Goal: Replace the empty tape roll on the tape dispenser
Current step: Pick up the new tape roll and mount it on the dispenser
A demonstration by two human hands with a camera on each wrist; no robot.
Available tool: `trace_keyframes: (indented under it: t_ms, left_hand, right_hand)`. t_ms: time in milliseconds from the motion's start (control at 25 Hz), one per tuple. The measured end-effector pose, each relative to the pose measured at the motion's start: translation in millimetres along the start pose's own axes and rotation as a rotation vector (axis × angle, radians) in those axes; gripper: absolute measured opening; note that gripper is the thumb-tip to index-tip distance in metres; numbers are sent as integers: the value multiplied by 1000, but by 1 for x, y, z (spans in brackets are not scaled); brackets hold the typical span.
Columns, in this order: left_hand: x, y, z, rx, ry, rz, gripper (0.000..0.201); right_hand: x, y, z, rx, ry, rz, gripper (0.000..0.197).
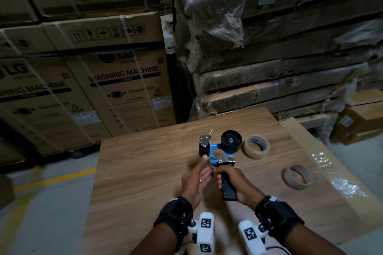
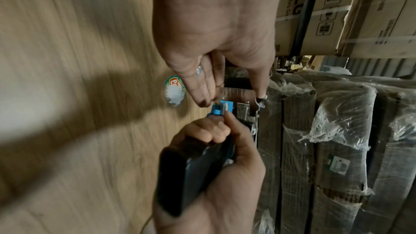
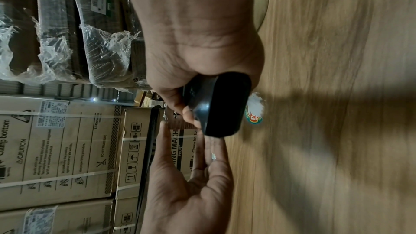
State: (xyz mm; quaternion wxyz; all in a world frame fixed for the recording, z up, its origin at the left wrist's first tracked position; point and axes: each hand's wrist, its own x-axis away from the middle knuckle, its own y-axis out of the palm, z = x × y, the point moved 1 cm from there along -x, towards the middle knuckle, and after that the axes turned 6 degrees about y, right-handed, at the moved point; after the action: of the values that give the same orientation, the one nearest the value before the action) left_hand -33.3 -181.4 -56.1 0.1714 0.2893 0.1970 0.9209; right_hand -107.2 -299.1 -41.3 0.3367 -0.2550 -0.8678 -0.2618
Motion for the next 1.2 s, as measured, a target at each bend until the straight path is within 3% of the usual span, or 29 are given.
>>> trace_keyframes:
  t_ms: [240, 480, 720, 960, 1200]
  left_hand:
    - [-4, -6, -4, -55, -2, -37, 51]
    - [-30, -31, 3, -285, -1, -22, 58]
    - [-58, -61, 22, -516, 133, 96, 42]
    - [-72, -88, 27, -692, 246, 106, 36]
    - [-67, -111, 2, -875, 276, 22, 42]
  right_hand:
    - [-6, -1, 0, 28, -34, 21, 4]
    - [-5, 0, 3, 125, -76, 5, 7]
    - [-15, -5, 26, 158, -44, 20, 10]
    - [-33, -16, 55, 204, 22, 73, 8]
    - [-35, -25, 71, 167, 48, 70, 11]
